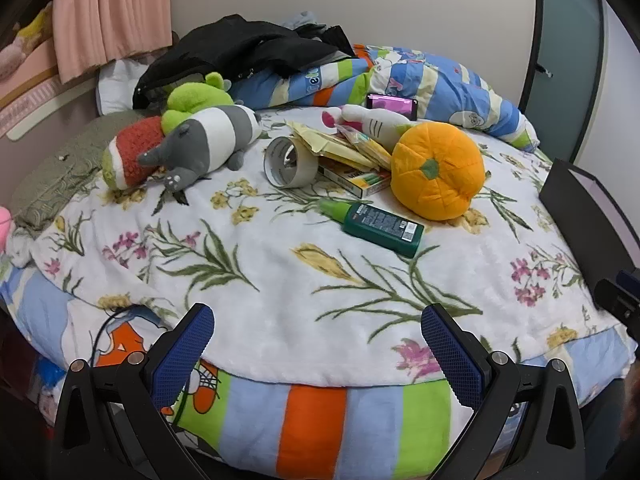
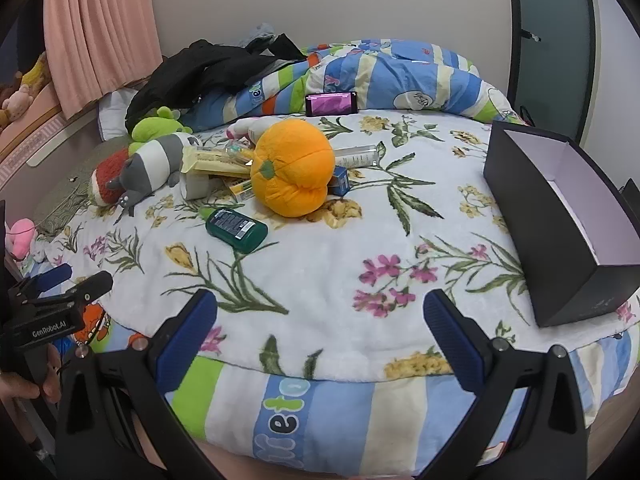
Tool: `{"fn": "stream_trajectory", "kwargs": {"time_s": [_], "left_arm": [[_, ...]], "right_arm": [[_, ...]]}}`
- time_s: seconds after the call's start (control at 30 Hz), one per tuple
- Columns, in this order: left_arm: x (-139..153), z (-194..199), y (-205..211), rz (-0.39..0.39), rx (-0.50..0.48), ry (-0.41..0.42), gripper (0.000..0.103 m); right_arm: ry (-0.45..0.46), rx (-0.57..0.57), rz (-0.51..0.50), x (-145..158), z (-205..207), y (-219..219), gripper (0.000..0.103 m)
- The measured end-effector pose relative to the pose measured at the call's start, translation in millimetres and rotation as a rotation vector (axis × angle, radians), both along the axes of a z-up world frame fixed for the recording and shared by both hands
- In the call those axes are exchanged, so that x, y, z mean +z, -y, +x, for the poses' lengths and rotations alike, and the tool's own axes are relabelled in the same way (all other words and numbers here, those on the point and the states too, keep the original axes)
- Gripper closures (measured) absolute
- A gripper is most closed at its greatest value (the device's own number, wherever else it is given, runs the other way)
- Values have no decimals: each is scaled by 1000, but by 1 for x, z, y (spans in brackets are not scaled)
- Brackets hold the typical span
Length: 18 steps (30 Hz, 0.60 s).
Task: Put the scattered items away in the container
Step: 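Move the right gripper toward the green bottle on the sheet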
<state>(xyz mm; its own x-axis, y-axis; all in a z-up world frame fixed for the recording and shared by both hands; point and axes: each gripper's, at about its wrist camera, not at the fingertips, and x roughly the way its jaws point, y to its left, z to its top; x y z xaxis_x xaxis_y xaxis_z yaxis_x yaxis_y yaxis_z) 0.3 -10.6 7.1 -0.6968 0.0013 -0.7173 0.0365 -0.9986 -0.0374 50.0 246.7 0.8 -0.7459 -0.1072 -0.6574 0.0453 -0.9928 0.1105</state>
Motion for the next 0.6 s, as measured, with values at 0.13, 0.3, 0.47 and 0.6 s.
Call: {"fn": "stream_trajectory", "kwargs": {"time_s": [0.13, 0.3, 0.47, 0.6], "left_arm": [[-1, -1, 1, -1, 12, -2, 0], [-1, -2, 5, 28, 20, 9, 0], [0, -3, 9, 76, 18, 14, 0], [3, -2, 13, 91, -3, 11, 0]], "right_arm": [[7, 16, -5, -1, -1, 0, 0], [-6, 25, -20, 0, 1, 0, 0], [-7, 38, -33, 1, 1, -4, 0], [43, 93, -71, 2, -2, -7, 0]]}}
